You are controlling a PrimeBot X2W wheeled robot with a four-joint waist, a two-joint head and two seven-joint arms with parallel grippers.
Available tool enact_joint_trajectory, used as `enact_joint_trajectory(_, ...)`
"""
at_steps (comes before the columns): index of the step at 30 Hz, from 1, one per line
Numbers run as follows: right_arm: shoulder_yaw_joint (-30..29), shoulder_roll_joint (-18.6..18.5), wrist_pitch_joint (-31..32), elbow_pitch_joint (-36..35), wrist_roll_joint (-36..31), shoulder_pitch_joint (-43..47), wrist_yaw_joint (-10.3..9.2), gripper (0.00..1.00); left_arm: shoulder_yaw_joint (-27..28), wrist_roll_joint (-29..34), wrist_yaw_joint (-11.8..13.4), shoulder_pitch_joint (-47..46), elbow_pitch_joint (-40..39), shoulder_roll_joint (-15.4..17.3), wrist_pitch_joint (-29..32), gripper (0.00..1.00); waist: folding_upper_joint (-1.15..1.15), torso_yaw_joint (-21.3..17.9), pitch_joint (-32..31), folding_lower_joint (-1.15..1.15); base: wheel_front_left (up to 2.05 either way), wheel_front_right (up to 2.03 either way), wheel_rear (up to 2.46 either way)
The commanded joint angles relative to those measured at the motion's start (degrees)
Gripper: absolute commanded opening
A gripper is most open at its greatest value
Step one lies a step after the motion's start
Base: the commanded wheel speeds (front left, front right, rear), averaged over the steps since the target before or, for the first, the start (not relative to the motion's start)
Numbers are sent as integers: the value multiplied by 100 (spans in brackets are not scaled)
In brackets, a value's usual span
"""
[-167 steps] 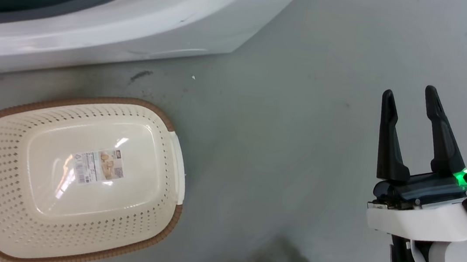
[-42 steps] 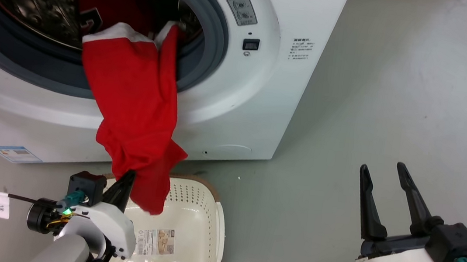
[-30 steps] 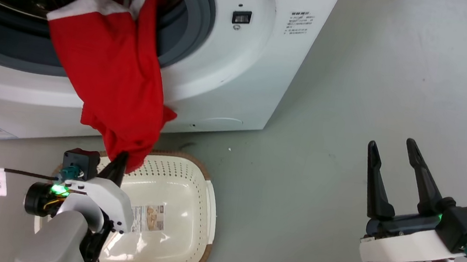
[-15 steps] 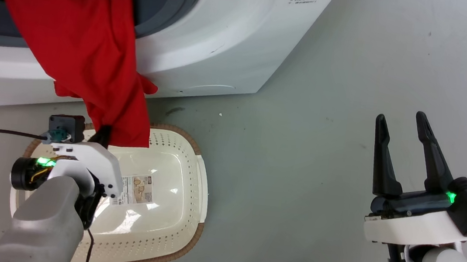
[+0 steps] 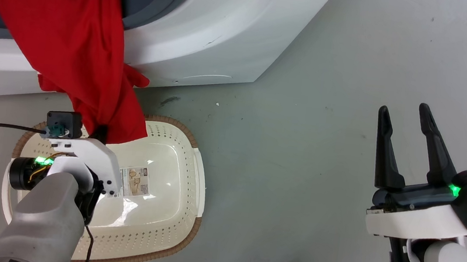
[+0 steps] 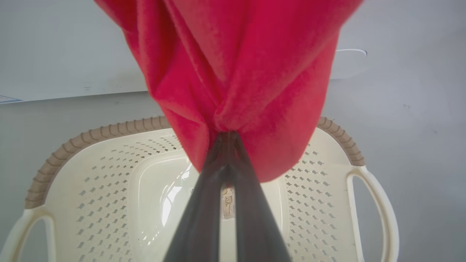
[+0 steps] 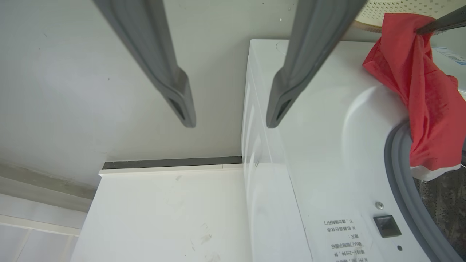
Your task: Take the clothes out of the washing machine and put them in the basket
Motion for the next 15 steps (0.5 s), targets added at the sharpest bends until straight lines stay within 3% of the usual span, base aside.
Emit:
enact_joint_trajectory(1, -16, 10, -14, -15, 47, -129, -4, 100, -8, -15, -19, -43, 31, -3, 3, 0, 0, 1, 15, -1, 0, 0, 0)
enact_joint_trajectory(9, -29, 10, -14, -21, 53, -140, -4, 100, -29, -74, -3, -30, 128, -36, 62, 0, 0, -3, 66, -1, 0, 0, 0)
enact_joint_trajectory(10, -27, 10, -14, -16, 55, -140, -4, 100, -24, -95, -3, -20, 135, -40, 74, 7, 0, -3, 60, -1, 0, 0, 0)
enact_joint_trajectory(11, -27, 10, -14, -8, 55, -134, -4, 100, -44, -79, 1, -9, 138, -42, 69, 70, 0, -1, 45, -1, 0, 0, 0)
enact_joint_trajectory(12, -31, 10, -14, 2, 53, -119, -4, 100, -44, -80, 15, 8, 140, -50, 60, 100, 0, 6, 19, -1, 0, 0, 0)
enact_joint_trajectory(15, -32, 10, -15, 49, 51, -34, -4, 100, -78, -74, -8, 124, 149, -104, 37, 100, 0, 37, -122, -1, 0, 0, 0)
